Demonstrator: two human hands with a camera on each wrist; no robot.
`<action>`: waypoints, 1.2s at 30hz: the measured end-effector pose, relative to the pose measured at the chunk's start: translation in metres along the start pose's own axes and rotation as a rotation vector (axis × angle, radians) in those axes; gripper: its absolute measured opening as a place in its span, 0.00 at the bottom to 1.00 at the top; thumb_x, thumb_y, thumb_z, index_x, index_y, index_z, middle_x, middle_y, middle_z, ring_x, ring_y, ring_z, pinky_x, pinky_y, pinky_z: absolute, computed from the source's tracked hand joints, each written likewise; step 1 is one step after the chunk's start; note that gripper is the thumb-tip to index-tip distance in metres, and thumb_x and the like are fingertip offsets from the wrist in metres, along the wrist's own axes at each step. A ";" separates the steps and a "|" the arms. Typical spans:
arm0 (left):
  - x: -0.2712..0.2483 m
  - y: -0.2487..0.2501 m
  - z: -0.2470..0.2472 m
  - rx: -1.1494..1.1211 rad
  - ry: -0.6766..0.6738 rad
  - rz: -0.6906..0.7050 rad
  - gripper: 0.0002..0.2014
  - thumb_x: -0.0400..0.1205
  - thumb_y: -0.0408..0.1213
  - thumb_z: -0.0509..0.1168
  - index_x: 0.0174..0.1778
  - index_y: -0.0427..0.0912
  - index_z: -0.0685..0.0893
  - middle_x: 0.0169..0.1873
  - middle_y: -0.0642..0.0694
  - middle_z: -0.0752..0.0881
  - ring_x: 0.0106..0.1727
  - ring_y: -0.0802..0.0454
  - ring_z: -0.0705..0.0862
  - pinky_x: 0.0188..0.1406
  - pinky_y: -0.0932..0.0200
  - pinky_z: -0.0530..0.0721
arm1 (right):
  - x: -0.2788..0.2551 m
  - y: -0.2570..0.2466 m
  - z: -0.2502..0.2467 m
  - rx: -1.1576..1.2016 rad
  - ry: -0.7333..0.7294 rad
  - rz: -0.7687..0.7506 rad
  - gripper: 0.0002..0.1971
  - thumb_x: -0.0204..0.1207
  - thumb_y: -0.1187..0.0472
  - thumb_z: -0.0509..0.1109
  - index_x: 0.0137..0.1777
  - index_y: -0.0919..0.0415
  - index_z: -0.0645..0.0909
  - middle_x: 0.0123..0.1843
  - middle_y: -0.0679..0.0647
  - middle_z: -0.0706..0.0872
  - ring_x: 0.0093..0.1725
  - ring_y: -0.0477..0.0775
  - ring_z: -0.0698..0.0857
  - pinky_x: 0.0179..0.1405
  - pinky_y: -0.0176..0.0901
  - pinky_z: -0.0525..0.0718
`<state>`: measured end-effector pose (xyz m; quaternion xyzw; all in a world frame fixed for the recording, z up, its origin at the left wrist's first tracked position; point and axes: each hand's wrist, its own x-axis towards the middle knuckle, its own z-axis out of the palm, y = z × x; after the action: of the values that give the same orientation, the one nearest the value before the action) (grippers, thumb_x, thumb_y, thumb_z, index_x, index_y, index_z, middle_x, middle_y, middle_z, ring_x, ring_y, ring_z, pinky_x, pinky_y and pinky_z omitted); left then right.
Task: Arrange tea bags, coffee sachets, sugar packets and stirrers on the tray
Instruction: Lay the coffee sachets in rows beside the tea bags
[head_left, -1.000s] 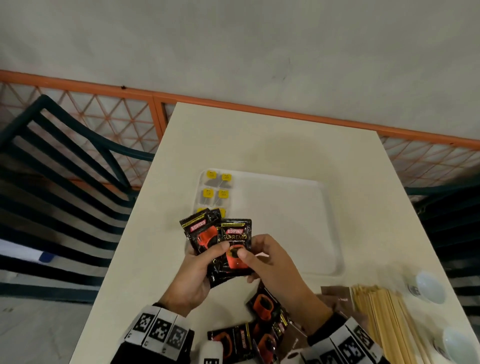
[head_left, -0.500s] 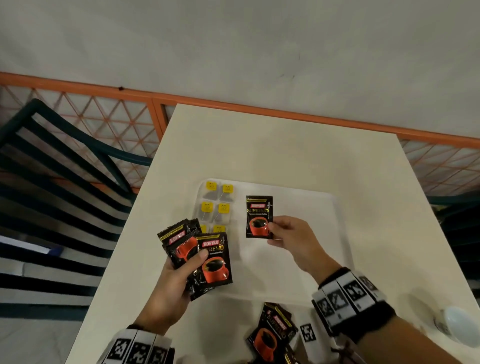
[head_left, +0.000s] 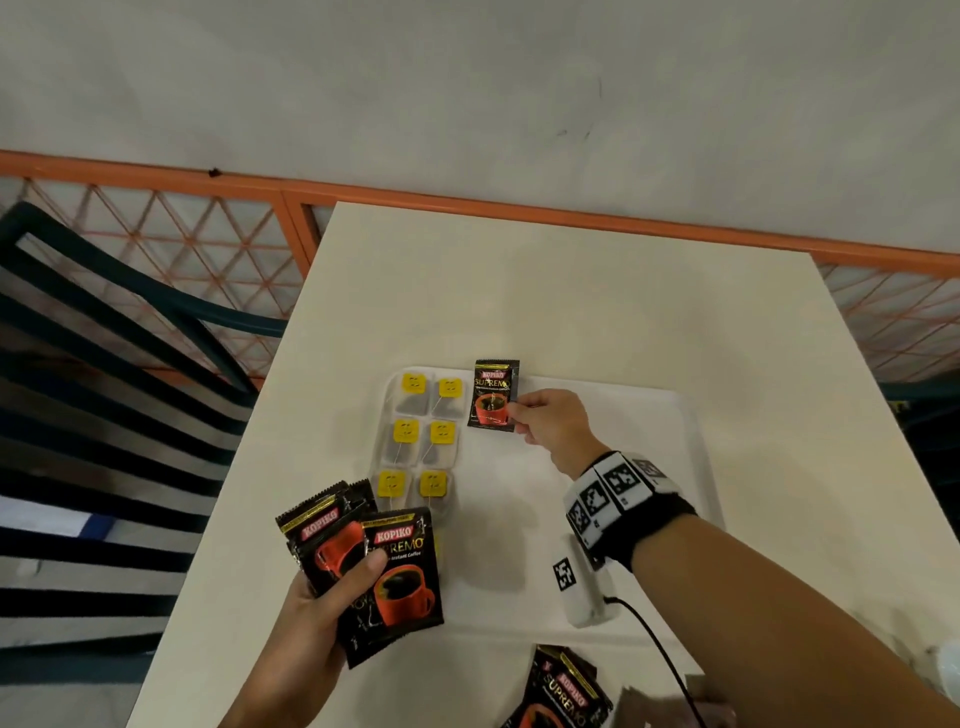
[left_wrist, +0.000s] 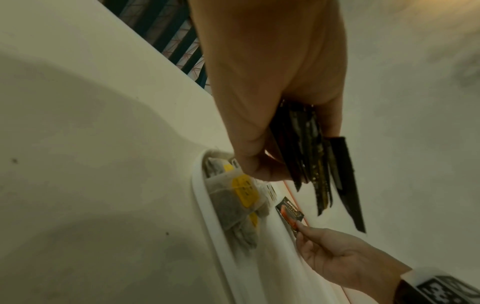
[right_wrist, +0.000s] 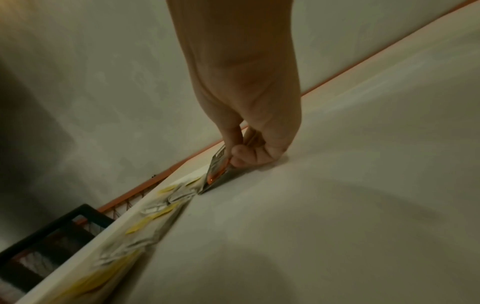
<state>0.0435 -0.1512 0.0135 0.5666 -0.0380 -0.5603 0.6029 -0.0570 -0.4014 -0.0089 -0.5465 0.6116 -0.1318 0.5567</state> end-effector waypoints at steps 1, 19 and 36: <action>0.000 0.002 0.001 0.002 -0.007 0.000 0.20 0.69 0.34 0.66 0.58 0.45 0.82 0.45 0.40 0.92 0.44 0.43 0.91 0.30 0.55 0.88 | 0.002 -0.001 0.001 -0.012 0.012 -0.008 0.03 0.74 0.66 0.72 0.41 0.63 0.81 0.33 0.56 0.84 0.28 0.47 0.80 0.29 0.33 0.81; 0.009 0.000 0.010 0.052 -0.048 -0.007 0.38 0.51 0.47 0.84 0.58 0.48 0.82 0.48 0.42 0.91 0.47 0.43 0.90 0.36 0.51 0.89 | 0.006 -0.005 0.004 -0.263 0.054 -0.236 0.12 0.74 0.68 0.72 0.31 0.57 0.76 0.45 0.68 0.88 0.42 0.55 0.82 0.56 0.54 0.85; 0.037 0.014 0.036 -0.029 -0.022 0.083 0.20 0.68 0.34 0.69 0.57 0.41 0.83 0.44 0.39 0.92 0.43 0.42 0.91 0.31 0.51 0.89 | -0.072 -0.010 -0.002 -0.073 -0.345 -0.248 0.13 0.80 0.52 0.63 0.53 0.62 0.81 0.38 0.51 0.83 0.34 0.48 0.82 0.27 0.33 0.80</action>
<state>0.0417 -0.2052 0.0148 0.5498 -0.0599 -0.5415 0.6331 -0.0689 -0.3471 0.0387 -0.6519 0.4397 -0.0813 0.6124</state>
